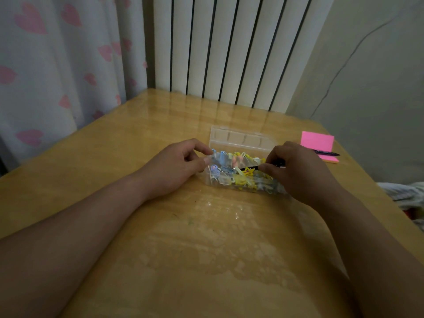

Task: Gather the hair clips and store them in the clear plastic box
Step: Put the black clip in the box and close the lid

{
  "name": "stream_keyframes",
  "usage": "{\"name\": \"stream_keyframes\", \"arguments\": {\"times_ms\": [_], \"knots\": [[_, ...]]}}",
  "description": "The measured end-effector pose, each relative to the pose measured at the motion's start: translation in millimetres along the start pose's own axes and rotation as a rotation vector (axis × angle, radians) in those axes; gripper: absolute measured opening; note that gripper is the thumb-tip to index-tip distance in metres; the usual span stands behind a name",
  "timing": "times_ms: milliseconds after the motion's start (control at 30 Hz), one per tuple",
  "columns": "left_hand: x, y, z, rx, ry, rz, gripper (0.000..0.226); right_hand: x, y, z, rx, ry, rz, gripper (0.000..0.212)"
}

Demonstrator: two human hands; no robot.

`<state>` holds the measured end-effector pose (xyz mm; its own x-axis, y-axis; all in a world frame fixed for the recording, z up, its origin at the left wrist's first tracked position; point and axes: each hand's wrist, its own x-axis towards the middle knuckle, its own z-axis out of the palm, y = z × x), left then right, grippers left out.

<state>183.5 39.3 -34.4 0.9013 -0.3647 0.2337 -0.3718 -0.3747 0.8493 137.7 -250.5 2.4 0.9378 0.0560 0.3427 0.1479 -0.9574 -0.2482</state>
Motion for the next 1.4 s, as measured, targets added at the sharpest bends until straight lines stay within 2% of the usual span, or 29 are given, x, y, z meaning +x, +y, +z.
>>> {"name": "stream_keyframes", "arguments": {"times_ms": [200, 333, 433, 533, 667, 733, 833, 1000, 1100, 1167, 1233, 1267, 1333, 1400], "knots": [[0.0, 0.9, -0.1, 0.009, 0.007, 0.002, 0.014, 3.3, 6.4, 3.0, -0.035, 0.03, 0.026, 0.015], [-2.4, 5.1, 1.1, 0.005, 0.0, 0.005, 0.016, 3.3, 11.5, 4.8, 0.051, 0.078, 0.065, 0.015], [-3.1, 7.0, 0.3, 0.012, 0.006, 0.002, 0.016, 5.5, 17.2, 1.7, 0.225, 0.212, 0.193, 0.021], [-3.5, 5.5, -1.3, -0.006, 0.04, -0.016, 0.018, 10.5, 33.6, 3.0, 0.442, 0.31, 0.397, 0.027], [6.5, 5.0, -8.5, -0.212, 0.191, -0.128, 0.015, 25.5, 49.8, 5.9, 0.839, 0.167, 0.618, 0.028], [17.5, 6.0, -11.7, -0.324, 0.236, -0.239, 0.015, 36.5, 55.8, 10.1, 0.94, 0.109, 0.669, 0.03], [33.7, 2.0, -15.3, -0.321, 0.228, -0.336, 0.019, 51.1, 60.1, 17.6, 1.004, 0.092, 0.72, 0.027], [68.7, 0.2, -11.2, -0.231, 0.194, -0.403, 0.027, 65.3, 62.0, 27.6, 0.877, 0.105, 0.68, 0.016], [90.2, 4.6, -2.4, -0.158, 0.103, -0.413, 0.028, 71.0, 65.2, 32.4, 0.868, 0.104, 0.678, 0.034], [98.9, 9.1, 3.6, -0.086, 0.036, -0.402, 0.019, 73.7, 69.2, 34.6, 0.864, 0.097, 0.692, 0.037], [104.5, 11.5, 7.5, -0.067, 0.039, -0.395, 0.013, 74.2, 70.3, 33.8, 0.901, 0.093, 0.705, 0.041], [105.8, 11.7, 8.2, -0.098, 0.052, -0.398, 0.018, 73.0, 69.8, 33.6, 0.935, 0.093, 0.708, 0.045], [107.6, 10.6, 8.8, -0.18, 0.064, -0.385, 0.045, 68.9, 68.1, 32.3, 1.009, 0.087, 0.696, 0.048], [107.5, 11.9, 8.8, -0.199, 0.073, -0.353, 0.05, 64.3, 63.6, 27.5, 1.091, 0.087, 0.657, 0.043]]}}
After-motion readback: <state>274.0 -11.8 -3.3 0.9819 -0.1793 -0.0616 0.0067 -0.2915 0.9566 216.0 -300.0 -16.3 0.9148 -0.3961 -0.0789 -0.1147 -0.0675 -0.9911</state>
